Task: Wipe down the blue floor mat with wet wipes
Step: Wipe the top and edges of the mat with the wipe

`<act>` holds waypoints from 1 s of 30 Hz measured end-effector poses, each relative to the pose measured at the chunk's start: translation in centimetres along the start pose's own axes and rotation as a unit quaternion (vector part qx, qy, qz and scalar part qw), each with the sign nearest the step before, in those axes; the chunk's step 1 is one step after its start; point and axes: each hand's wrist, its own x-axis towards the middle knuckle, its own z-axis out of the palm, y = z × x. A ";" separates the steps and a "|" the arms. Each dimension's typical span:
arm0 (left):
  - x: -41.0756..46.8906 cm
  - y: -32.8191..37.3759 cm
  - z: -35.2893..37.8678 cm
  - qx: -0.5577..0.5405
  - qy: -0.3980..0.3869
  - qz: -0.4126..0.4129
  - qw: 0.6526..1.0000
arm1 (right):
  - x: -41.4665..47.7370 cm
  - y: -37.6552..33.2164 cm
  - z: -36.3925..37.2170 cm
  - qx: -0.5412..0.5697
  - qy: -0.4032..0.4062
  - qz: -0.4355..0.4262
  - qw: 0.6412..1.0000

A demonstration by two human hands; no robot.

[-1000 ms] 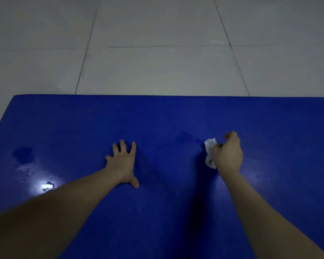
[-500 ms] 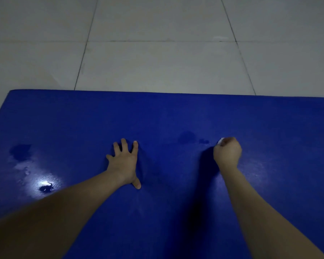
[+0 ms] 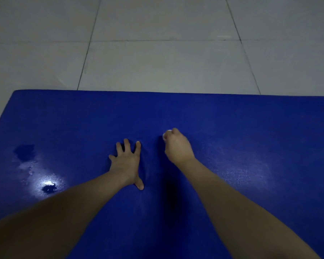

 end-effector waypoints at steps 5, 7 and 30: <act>-0.2 -0.1 0.0 -0.017 -0.004 0.004 1.000 | -1.5 9.7 -3.8 0.002 0.068 0.135 0.988; -0.2 -0.1 0.0 -0.018 -0.003 0.004 1.000 | -2.5 12.8 -5.4 -0.007 0.102 0.195 0.975; 0.2 -0.1 0.3 0.002 0.009 0.000 1.000 | 4.4 1.0 -0.9 -0.015 -0.009 -0.009 1.000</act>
